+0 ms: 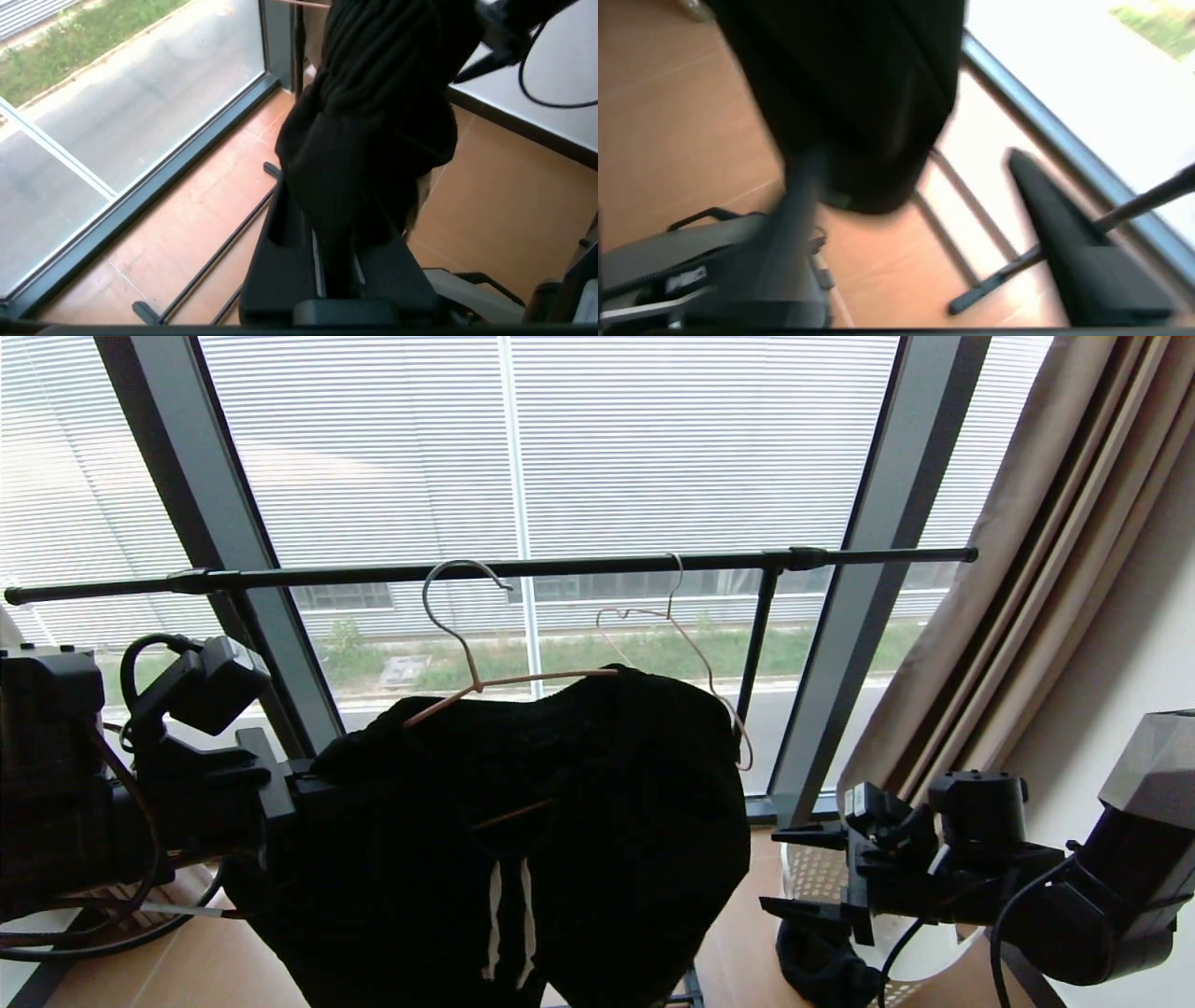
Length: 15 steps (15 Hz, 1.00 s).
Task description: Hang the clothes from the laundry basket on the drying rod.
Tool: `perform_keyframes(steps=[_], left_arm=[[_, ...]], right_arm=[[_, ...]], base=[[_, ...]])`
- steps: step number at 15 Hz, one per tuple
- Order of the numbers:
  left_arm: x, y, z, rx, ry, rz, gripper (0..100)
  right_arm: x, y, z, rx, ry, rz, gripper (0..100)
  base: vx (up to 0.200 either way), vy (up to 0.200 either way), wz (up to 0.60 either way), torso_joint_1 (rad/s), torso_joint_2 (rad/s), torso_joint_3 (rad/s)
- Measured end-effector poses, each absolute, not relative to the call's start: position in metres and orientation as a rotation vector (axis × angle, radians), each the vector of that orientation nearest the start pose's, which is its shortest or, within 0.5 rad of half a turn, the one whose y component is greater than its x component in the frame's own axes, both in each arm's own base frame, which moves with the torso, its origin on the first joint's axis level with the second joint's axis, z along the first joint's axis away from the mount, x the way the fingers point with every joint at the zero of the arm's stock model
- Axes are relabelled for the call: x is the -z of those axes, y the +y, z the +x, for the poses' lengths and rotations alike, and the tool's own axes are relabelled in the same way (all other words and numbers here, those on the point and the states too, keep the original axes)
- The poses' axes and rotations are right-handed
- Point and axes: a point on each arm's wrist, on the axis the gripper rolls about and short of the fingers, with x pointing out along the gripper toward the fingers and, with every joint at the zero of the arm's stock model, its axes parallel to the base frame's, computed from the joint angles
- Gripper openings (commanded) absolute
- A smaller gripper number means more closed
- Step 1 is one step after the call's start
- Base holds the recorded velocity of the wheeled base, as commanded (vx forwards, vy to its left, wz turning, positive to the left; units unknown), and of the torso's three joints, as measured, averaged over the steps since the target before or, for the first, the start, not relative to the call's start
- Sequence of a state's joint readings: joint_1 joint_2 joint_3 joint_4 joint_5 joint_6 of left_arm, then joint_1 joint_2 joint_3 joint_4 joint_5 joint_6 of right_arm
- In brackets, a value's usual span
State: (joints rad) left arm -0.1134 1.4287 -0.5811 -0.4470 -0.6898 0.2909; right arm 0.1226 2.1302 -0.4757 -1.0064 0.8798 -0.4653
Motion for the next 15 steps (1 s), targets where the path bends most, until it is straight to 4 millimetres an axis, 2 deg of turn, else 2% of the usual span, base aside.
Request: perform_keyframes(steps=[3, 6, 10, 15], left_arm=[[-0.175, -0.037, 0.213, 0.832, 0.289, 0.148, 0], [-0.172, -0.033, 0.211, 0.809, 0.303, 0.142, 0], [-0.174, -0.029, 0.217, 0.654, 0.341, 0.107, 0], [-0.179, -0.041, 0.234, 0.507, 0.370, 0.081, 0]], right_arm=[[-0.043, 0.053, 0.288, -1.010, 0.328, -0.219, 100], [-0.069, 0.063, 0.281, -0.947, 0.295, -0.213, 100], [-0.106, 0.092, 0.266, -0.832, 0.280, -0.085, 100], [-0.139, 0.117, 0.261, -0.736, 0.208, 0.002, 100]], base=[[0.000, 0.000, 0.00, 0.000, 0.00, 0.000], [0.000, 0.000, 0.00, 0.000, 0.00, 0.000], [0.000, 0.000, 0.00, 0.000, 0.00, 0.000], [0.000, 0.000, 0.00, 0.000, 0.00, 0.000]])
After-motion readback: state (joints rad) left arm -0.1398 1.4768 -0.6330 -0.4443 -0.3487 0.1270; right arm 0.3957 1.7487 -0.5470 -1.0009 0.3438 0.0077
